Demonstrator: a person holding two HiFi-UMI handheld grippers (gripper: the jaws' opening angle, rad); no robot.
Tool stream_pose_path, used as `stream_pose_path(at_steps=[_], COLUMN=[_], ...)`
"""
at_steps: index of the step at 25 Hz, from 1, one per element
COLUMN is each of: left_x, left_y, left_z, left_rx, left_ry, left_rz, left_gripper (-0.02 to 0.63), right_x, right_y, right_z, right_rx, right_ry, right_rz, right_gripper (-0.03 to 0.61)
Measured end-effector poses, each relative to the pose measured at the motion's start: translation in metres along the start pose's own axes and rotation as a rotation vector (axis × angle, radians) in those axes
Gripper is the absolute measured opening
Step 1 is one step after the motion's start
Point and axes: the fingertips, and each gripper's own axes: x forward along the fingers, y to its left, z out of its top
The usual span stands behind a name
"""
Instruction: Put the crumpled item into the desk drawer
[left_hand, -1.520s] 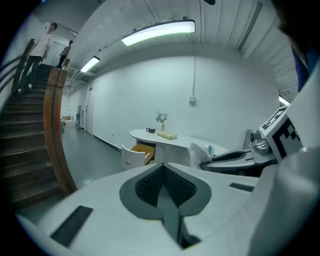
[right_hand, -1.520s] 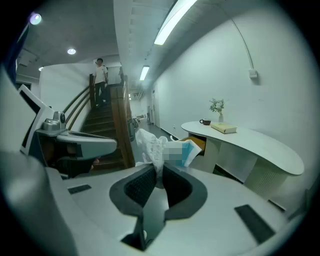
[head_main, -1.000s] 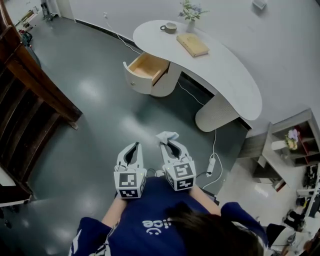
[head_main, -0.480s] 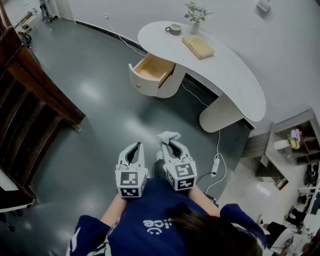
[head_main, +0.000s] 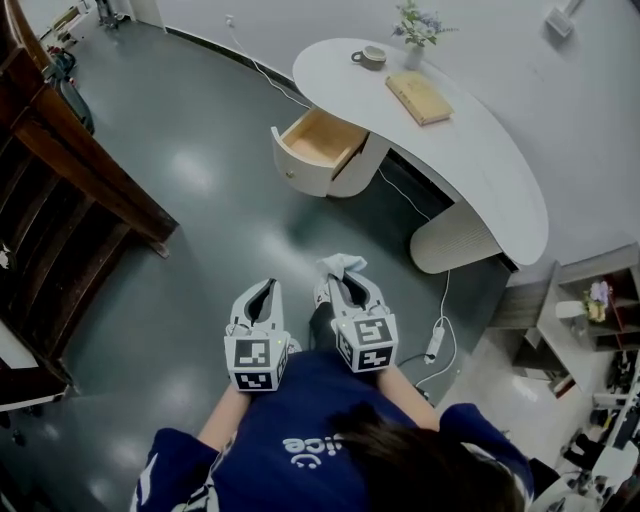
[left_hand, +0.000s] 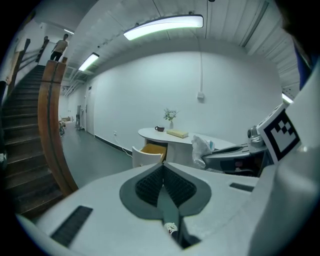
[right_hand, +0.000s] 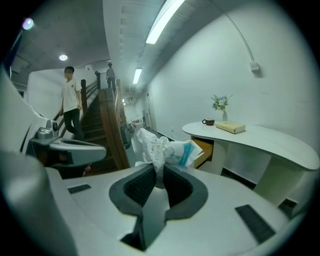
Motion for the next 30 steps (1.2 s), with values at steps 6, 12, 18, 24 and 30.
stream_pose_path(at_steps=[6,12,18,24,30], left_x=[0.04,0.086,0.133,0.189,0.226], left_y=[0.01,0.021,0.027,0.012,-0.003], left_z=[0.018,0.042,0.06,0.082,0.092], left_rx=[-0.012,-0.027,-0.057,-0.05,-0.079], left_ry=[0.006,-0.004,-0.012,-0.01,-0.009], left_rz=[0.036,0.09,0.141,0.131,0.121], left_gripper=[0.004,0.003,0.003,0.003,0.003], right_x=[0.037,0.079,0.114,0.142,0.158], right_y=[-0.027,-0.065,-0.101,-0.145,-0.172], right_z=[0.02,0.048,0.068,0.086,0.094], right_rx=[-0.01,-0.027,-0.053,-0.055,-0.056], right_ry=[0.014,0.008,0.006,0.001,0.006], right_rz=[0.031,0.064,0.108,0.133,0.152], right_gripper=[0.058,0.058,0.058,0.058,0.058])
